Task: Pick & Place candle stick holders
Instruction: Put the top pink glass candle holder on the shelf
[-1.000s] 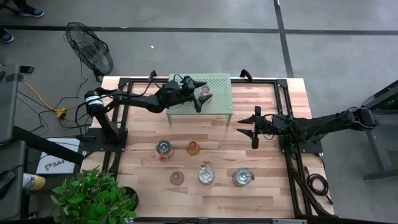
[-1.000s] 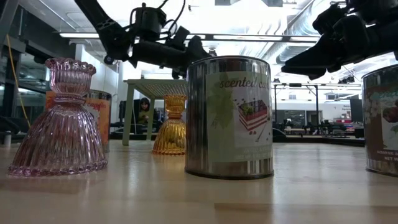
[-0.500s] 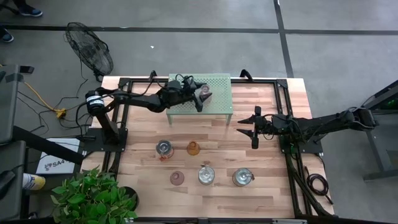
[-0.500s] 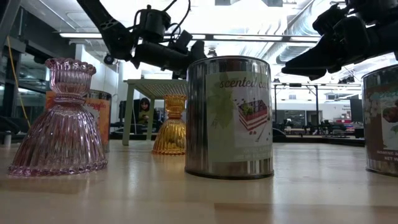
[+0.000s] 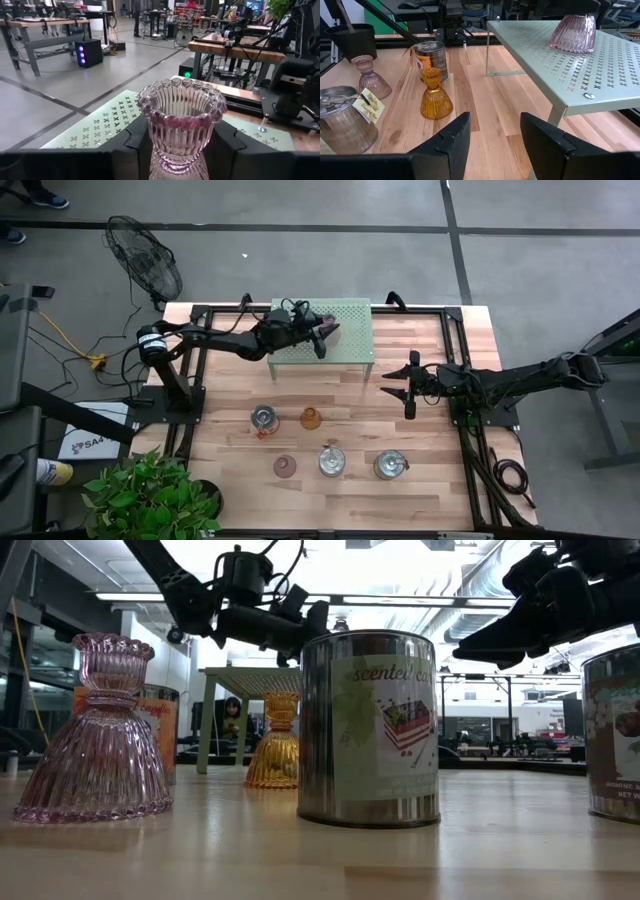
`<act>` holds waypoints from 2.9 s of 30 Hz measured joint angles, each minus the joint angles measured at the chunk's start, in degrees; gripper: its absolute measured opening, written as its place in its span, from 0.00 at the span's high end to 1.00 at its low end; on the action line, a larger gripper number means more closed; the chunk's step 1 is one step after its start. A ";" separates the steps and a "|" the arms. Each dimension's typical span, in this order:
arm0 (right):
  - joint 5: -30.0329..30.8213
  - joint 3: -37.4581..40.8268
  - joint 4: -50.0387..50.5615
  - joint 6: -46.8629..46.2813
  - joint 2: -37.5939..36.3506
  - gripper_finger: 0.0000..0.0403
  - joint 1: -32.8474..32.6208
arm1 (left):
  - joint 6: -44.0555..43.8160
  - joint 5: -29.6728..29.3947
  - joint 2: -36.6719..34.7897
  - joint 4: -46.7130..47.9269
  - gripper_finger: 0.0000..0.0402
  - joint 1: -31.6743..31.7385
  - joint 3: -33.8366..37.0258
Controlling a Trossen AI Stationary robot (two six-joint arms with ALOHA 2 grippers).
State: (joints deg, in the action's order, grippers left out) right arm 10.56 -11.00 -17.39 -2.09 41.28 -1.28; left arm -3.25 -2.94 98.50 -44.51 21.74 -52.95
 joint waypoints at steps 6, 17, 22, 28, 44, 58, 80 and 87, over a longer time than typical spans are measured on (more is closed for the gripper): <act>0.65 0.00 -0.01 -0.46 0.00 0.58 0.00 | -0.02 -1.15 0.00 -0.04 0.69 -0.04 -0.03; 0.66 0.00 -0.02 -0.48 0.00 0.58 0.00 | 3.08 -4.59 0.99 11.70 0.69 -1.62 -10.35; 0.66 0.00 -0.02 -0.48 0.00 0.58 -0.01 | 3.43 -6.69 4.46 13.57 0.69 -1.55 -15.39; 0.64 0.00 0.02 -0.48 0.00 0.58 0.00 | 2.96 -10.45 10.18 14.39 0.69 -1.53 -20.82; 0.64 0.00 0.46 -0.26 0.00 0.58 0.00 | 1.27 -15.80 15.19 14.18 0.69 -1.62 -27.08; 1.07 0.00 0.37 -0.41 0.00 0.58 0.00 | -1.82 -20.70 17.77 10.53 0.69 -1.64 -27.12; 1.29 0.00 0.51 -0.39 0.00 0.58 0.04 | 3.43 -17.30 18.73 13.85 0.69 -1.49 -30.33; 1.29 0.00 0.61 -0.41 0.00 0.58 0.04 | 2.52 -19.95 18.78 14.88 0.69 -1.51 -30.84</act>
State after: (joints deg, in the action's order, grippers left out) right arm 11.86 -11.01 -16.78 -2.50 41.28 -1.23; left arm -0.73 -22.89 117.27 -29.63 20.23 -83.79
